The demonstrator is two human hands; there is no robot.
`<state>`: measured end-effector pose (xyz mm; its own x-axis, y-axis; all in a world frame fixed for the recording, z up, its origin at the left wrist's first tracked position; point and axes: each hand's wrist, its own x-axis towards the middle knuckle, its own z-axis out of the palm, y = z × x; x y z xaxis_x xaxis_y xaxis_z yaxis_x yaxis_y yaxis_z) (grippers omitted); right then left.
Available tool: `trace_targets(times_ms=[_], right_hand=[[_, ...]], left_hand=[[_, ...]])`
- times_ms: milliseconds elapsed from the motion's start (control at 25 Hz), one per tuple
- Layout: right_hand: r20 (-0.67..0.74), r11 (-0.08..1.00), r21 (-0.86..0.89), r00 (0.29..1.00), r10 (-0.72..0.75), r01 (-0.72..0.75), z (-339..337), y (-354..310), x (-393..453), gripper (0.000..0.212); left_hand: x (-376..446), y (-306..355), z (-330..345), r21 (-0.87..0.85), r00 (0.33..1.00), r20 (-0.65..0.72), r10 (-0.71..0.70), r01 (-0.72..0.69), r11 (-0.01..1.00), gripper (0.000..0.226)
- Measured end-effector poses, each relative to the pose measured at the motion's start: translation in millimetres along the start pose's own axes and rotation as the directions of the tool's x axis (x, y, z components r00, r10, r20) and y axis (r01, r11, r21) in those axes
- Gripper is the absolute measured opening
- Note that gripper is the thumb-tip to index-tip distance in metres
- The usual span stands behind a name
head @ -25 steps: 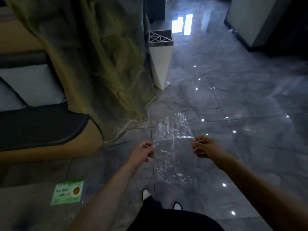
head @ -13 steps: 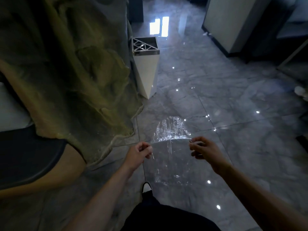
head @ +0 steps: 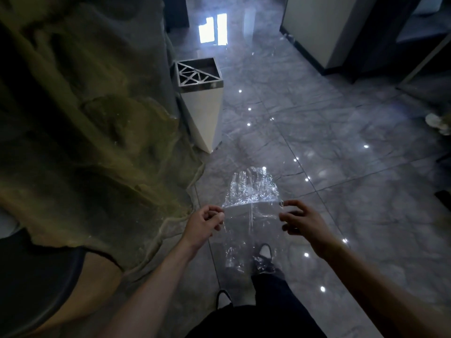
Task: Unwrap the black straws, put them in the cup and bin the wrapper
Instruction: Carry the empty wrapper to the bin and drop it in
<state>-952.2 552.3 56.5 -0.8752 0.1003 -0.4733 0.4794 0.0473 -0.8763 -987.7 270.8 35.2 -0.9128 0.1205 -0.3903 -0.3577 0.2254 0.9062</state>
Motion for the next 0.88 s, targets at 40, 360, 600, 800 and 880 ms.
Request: trace_targets(times_ms=[40, 360, 600, 800, 880], right_hand=[[-0.002, 1.0, 0.01, 1.0, -0.001, 0.001, -5.0, -4.6, 14.1, 0.022], [-0.014, 0.998, 0.045, 0.999, -0.031, 0.031, -72.4, -58.6, 135.8, 0.026], [-0.009, 0.998, 0.041, 0.999, -0.044, 0.044, -123.3, -102.8, 206.9, 0.027], [-0.021, 0.997, 0.059, 0.999, -0.04, 0.042, -135.7, -128.5, 264.8, 0.028], [-0.021, 0.998, 0.052, 0.999, -0.034, 0.035, -137.1, -140.7, 293.3, 0.028]], left_hand=[[16.5, 5.9, 3.0, 0.002, 1.0, 0.004, 0.001, -0.001, 1.0, 0.009], [152.4, 77.7, 51.8, 0.103, 0.998, -0.003, 0.059, -0.058, 0.993, 0.017], [227.6, 127.4, 87.7, 0.128, 0.999, -0.012, 0.052, -0.05, 0.991, 0.019], [289.2, 156.0, 94.1, 0.139, 0.999, -0.001, 0.053, -0.052, 0.989, 0.016], [319.4, 163.3, 92.1, 0.139, 0.999, 0.005, 0.053, -0.053, 0.989, 0.016]])
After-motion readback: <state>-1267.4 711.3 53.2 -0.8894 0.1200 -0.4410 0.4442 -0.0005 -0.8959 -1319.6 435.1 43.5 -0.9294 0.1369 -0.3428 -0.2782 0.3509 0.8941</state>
